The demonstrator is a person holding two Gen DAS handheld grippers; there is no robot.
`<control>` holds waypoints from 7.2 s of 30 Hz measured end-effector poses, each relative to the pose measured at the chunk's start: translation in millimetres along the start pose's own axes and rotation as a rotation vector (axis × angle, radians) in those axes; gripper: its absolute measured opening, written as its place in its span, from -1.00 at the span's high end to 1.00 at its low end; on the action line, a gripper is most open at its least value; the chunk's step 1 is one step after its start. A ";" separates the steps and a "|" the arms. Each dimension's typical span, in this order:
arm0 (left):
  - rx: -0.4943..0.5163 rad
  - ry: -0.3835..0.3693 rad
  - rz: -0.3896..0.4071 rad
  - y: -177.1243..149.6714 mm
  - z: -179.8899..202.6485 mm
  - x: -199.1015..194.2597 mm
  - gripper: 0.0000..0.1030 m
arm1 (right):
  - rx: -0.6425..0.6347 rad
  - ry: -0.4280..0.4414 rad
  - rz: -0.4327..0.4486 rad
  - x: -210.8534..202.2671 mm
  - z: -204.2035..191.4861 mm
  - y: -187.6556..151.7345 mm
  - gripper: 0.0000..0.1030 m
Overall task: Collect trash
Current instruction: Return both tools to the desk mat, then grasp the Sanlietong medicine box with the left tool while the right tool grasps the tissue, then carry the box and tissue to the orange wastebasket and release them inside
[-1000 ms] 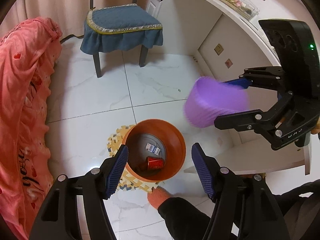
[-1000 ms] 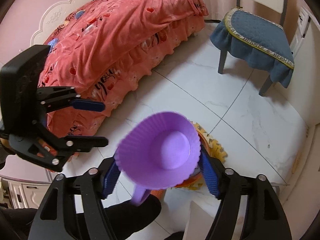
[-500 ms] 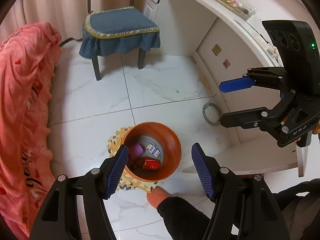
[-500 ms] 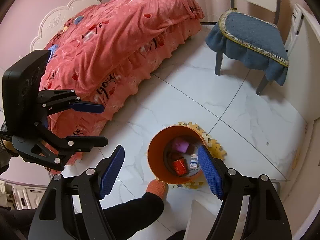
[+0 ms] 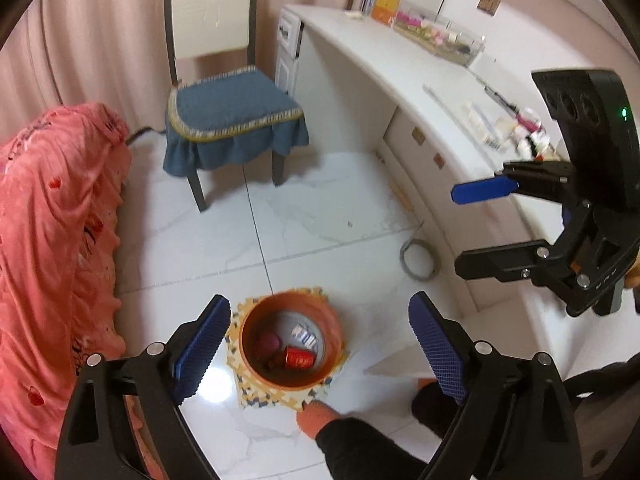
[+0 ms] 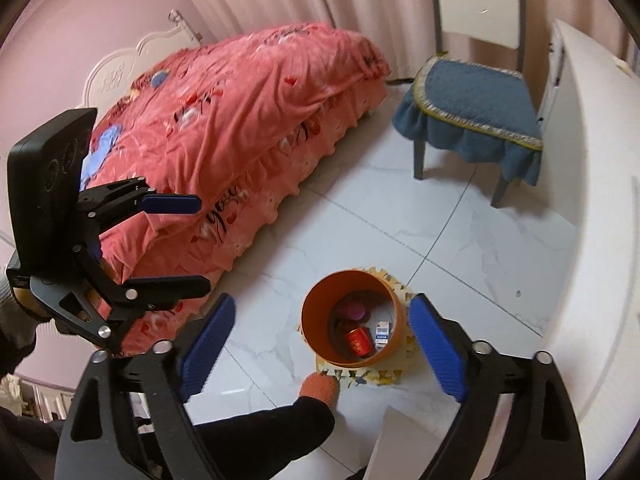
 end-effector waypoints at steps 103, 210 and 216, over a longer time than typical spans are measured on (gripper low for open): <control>0.480 -0.131 -0.110 148.8 267.1 164.9 -0.27 | 0.410 -0.303 0.252 -204.9 291.8 -151.5 0.17; -0.116 0.002 -0.174 -43.8 -51.4 61.0 -0.27 | -0.118 0.185 -0.191 126.7 -17.1 7.7 0.17; -0.114 -0.020 -0.203 -51.6 -55.7 78.2 -0.28 | -0.095 0.176 -0.220 152.2 -9.1 0.1 0.08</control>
Point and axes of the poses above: each gripper's, at about its wrist camera, not at the fingertips, and x roughly the way its jaws point, z to its right, y to its top, the point moved 5 cm from there along x, roughly the way its jaws point, and after that the axes turned 3 degrees about -x, right-handed, at the moved point
